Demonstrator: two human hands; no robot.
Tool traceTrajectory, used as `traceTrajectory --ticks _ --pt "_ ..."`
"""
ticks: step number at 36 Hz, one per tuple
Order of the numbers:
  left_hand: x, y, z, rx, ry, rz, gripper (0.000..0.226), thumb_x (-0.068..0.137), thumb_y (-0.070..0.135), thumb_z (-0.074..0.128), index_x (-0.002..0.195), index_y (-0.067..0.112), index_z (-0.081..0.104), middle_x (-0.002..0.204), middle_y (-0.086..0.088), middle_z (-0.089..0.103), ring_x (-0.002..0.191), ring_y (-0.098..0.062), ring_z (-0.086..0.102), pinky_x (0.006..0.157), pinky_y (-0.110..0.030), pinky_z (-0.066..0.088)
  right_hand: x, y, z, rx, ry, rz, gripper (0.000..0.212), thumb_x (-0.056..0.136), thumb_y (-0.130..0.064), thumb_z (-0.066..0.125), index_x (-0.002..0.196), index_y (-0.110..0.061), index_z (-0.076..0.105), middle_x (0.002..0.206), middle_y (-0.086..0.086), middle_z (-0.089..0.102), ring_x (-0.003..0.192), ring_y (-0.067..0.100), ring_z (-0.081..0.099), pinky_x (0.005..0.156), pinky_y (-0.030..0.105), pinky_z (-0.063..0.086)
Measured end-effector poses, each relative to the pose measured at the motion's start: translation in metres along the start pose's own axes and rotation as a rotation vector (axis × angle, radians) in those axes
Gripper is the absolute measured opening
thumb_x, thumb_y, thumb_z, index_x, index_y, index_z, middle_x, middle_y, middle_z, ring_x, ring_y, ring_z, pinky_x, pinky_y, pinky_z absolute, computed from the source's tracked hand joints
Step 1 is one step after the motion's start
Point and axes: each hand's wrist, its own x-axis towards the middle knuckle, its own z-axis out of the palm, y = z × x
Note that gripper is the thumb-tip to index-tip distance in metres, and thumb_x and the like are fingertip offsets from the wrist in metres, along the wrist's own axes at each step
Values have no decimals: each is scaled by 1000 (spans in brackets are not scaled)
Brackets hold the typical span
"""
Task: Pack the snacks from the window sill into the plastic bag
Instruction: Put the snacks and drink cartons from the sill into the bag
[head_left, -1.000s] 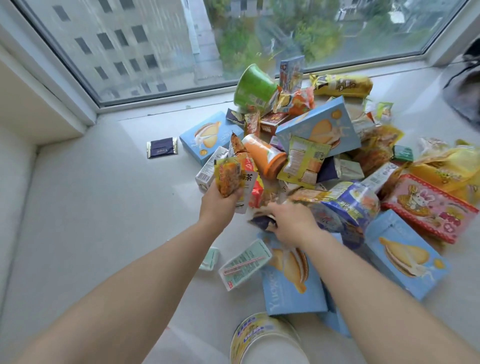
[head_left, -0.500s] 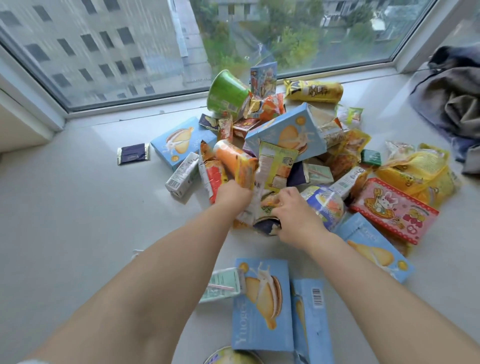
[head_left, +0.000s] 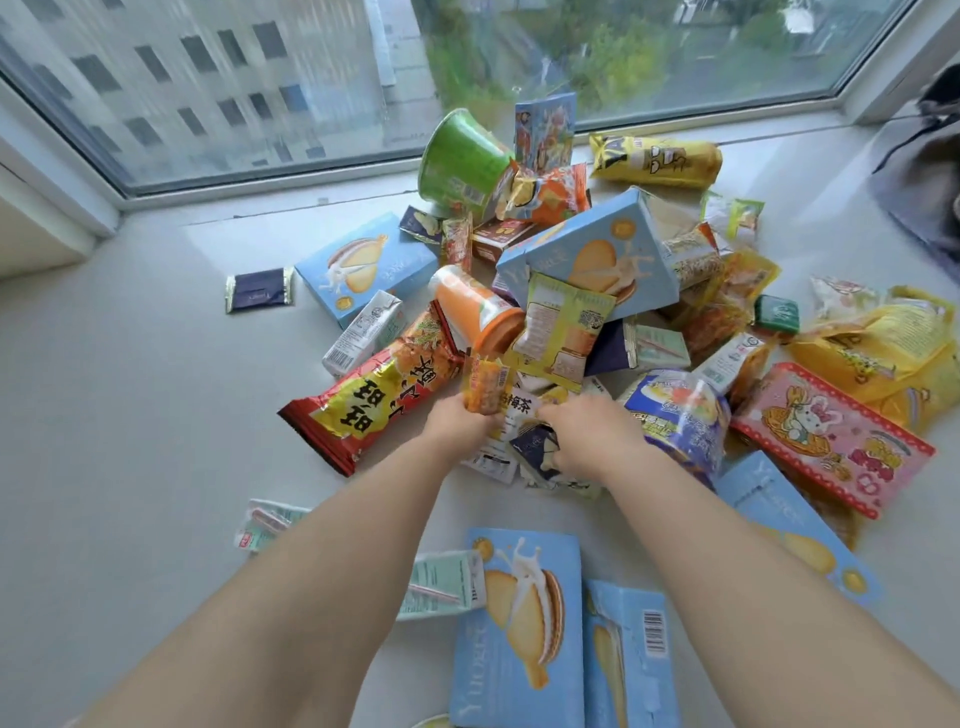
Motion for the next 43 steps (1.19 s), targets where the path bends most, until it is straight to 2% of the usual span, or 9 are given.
traceTrajectory --ticks 8,18,23,26,28,32,36,40,43 --pt "-6 1 0 -182 -120 -106 45 86 19 65 128 11 51 121 -10 60 114 -29 53 106 -47 37 -4 -5 6 38 95 -2 35 86 -18 52 120 -24 52 112 9 60 101 31 57 63 32 39" --pt "-69 16 -53 -128 119 114 31 92 26 58 121 16 55 113 -4 64 100 -23 60 89 -39 49 -46 -28 -12 589 260 59 43 80 -35 67 122 -27 57 112 4 62 99 25 58 72 31 47" --pt "-142 13 -95 -9 309 302 33 89 29 63 118 16 58 107 -3 64 100 -23 60 88 -35 50 -103 -71 -34 974 338 -7 42 77 -24 75 116 -27 60 91 -9 66 86 17 63 78 35 53" --pt "-194 5 -120 -57 377 372 32 89 26 63 118 14 58 109 -2 65 95 -21 61 66 -24 54 -142 -102 -41 1229 377 -80 38 75 -14 77 100 -33 56 87 -11 65 77 9 65 70 24 55" --pt "-231 -7 -136 -119 422 426 31 88 22 64 117 13 60 106 0 65 95 -19 61 72 -25 51 -170 -125 -43 1361 399 -154 53 73 -8 78 100 -47 53 94 -6 68 73 2 67 63 15 54" --pt "-299 -46 -163 -220 518 494 25 87 16 65 112 12 63 98 6 66 89 -10 63 77 -17 49 -215 -170 -34 1458 373 -233 91 69 -7 81 132 -55 37 115 0 66 92 12 70 78 34 58" --pt "-353 -99 -180 -248 610 524 16 87 16 65 103 19 63 89 17 64 80 4 60 69 -7 46 -253 -216 -15 1442 329 -284 53 68 -4 81 113 -26 63 92 -6 73 81 11 69 68 27 56" --pt "-385 -150 -191 -325 679 511 14 86 10 66 91 23 62 84 18 63 67 16 59 61 -1 43 -280 -252 3 1452 214 -339 34 73 5 75 93 -20 64 68 -14 71 62 1 65 55 14 50" --pt "-393 -183 -195 -352 712 491 15 86 8 65 88 22 62 83 14 63 66 15 59 59 0 42 -287 -269 22 1330 153 -309 29 70 -9 80 89 -25 65 76 -9 73 71 12 68 64 27 56"
